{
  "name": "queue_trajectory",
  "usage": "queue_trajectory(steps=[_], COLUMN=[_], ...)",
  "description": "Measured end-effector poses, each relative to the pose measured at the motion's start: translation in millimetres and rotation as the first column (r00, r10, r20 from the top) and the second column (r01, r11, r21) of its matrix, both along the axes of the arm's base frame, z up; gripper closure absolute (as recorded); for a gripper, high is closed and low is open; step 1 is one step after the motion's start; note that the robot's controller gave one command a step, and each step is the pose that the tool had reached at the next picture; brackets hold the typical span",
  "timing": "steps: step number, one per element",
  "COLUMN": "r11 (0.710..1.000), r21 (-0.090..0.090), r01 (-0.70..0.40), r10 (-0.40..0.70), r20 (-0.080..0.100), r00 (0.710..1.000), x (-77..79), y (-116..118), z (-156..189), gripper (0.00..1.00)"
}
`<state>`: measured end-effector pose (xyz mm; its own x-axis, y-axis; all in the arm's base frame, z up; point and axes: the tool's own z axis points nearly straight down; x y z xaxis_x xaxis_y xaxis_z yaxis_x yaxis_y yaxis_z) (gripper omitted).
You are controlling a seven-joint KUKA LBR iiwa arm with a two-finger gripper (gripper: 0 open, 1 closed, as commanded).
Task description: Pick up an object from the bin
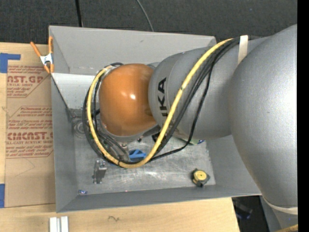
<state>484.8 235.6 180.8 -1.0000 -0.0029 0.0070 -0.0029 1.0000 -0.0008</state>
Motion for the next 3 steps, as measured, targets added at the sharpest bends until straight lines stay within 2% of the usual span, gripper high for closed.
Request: queue_trajectory(steps=[1, 2, 3], r11=[0.997, 0.976, 0.979], r21=[0.004, -0.001, 0.006], r01=[-0.075, -0.216, -0.204], r10=[0.075, 0.216, 0.204], r20=[0.014, 0.015, 0.021], r00=[0.997, 0.976, 0.979], x=[8.6, 87.4, 38.1], y=[-58, -93, -133], z=[-111, -79, -108], gripper=[0.0, 0.0, 0.0])
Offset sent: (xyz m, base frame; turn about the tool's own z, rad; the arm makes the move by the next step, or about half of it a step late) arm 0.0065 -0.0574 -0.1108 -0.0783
